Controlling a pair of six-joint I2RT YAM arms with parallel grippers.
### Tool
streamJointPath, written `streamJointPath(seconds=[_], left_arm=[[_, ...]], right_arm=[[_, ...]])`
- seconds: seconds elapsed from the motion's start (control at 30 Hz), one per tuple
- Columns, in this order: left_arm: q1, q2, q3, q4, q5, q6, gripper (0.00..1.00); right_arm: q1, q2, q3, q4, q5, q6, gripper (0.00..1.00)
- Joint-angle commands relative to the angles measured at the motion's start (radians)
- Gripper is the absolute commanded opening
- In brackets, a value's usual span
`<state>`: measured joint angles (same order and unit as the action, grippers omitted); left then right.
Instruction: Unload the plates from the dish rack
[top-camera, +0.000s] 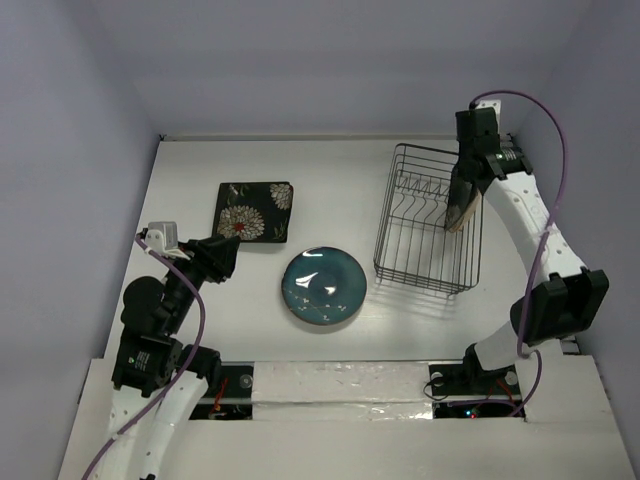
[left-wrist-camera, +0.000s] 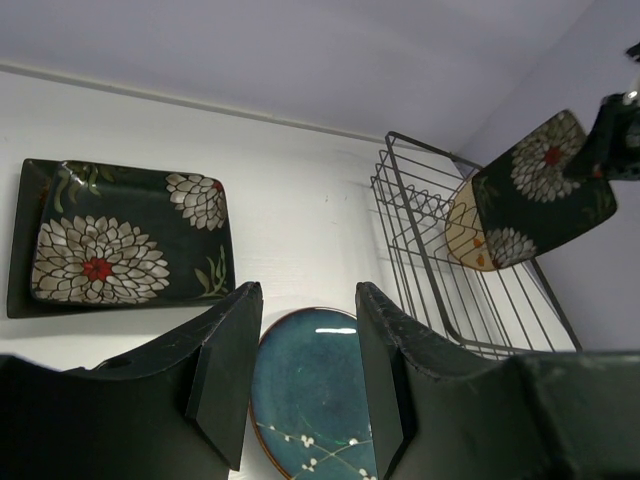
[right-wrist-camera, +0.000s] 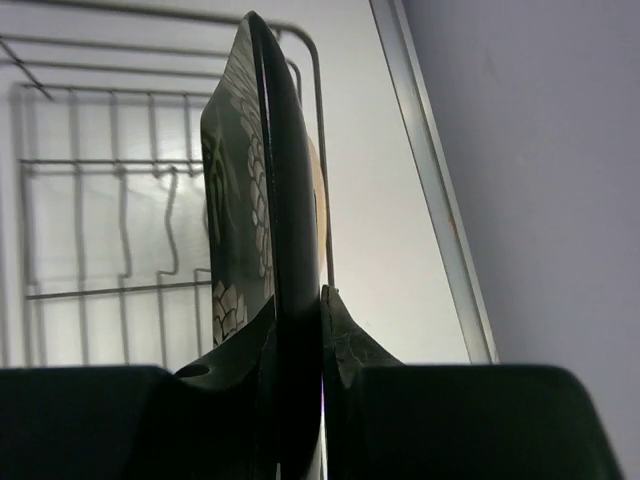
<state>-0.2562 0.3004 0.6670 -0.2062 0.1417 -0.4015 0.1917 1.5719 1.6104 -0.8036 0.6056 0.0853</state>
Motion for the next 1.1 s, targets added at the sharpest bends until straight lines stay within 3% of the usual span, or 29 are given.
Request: streamJointPath(seconds=[0.0,0.23,0.47,0.67,0.9,1.07], left_arm=[[-0.005,0.019,-0.006,0.051,0.006,0.004,0.39],[0.005,0.022,-0.007,0.053,0.009,0.004,0.39],[0.005,0.025,-0.006,0.051,0.006,0.004,0.39],[0.005,0.029,-0.004,0.05,0.004,0.004,0.39],[0.005,0.023,-0.004,0.047,0.002,0.004,0.39],[0.005,0.022,-0.004,0.047,0.001,0.004,0.39]], right_arm=[[0.046,-0.121,0.125,0.073,0.021,-0.016,0.0],[0.172,-0.24,0.088,0.194,-0.182,0.088,0.0],[0.353,-0.222,-0.151,0.698,-0.449,0.368,0.0],[0.488,-0.003,-0.155,1.021,-0.492,0.652,0.0],[0.572,0.308,-0.003,1.152,-0.458,0.879,0.0],[0.592,0.479,0.097,1.153,-0.461,0.979,0.0]])
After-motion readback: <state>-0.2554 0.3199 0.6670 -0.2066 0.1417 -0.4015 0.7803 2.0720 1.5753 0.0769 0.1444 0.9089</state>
